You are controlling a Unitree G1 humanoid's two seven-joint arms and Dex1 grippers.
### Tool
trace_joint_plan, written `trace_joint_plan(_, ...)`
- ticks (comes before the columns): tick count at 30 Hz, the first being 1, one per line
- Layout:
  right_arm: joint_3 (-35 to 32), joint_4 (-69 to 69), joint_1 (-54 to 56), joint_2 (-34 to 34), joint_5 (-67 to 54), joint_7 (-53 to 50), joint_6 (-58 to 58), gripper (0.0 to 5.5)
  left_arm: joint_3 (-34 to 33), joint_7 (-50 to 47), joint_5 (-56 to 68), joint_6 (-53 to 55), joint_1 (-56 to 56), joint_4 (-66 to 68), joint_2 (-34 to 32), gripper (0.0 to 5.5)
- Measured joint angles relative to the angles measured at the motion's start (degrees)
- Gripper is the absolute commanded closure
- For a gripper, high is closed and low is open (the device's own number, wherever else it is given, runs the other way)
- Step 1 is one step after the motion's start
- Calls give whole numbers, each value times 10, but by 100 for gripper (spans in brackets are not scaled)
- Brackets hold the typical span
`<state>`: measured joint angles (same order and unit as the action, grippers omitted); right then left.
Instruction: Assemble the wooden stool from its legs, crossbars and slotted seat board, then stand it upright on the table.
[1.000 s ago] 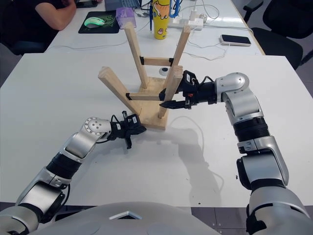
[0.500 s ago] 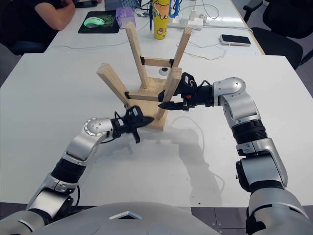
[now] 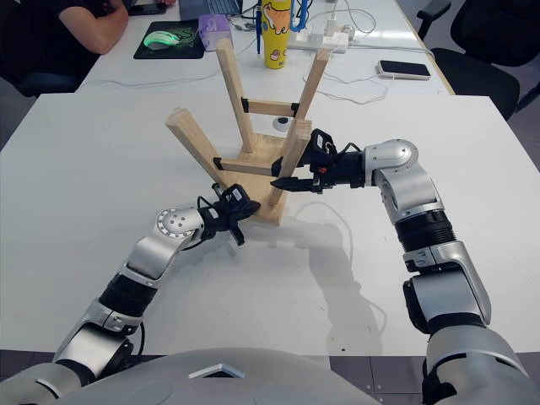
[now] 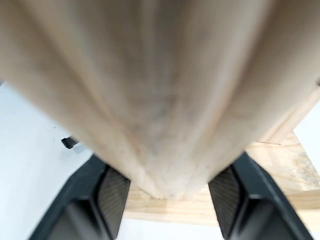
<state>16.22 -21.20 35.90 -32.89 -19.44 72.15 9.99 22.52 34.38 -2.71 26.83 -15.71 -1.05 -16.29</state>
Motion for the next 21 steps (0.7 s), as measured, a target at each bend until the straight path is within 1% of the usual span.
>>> trace_joint_plan(7,-1,-9,-7,5,-3,-8,-27,347,1,-1,-2,8,2,-6,-8,550)
trace_joint_plan(8,-3,-9,-10,7,-6,-10,-27,310,3,0,-2,11,1,-6,-9,550)
trace_joint_plan(10,1,-17,-23,8,0,-18,-13,286,10,2,-3,17,-4,-6,-9,550)
trace_joint_plan(12,2,-48,-62,19,10,-39,9,251,15,6,-1,19,-7,-8,-8,550)
trace_joint_plan(14,2,-64,-98,36,4,-33,23,226,13,6,-1,24,-8,-8,-8,550)
trace_joint_plan(18,-21,-59,-98,42,5,-28,17,154,11,1,2,28,-8,-7,-5,550)
trace_joint_plan(21,-25,-39,-106,34,12,-26,8,154,11,-1,3,28,-8,-6,-5,550)
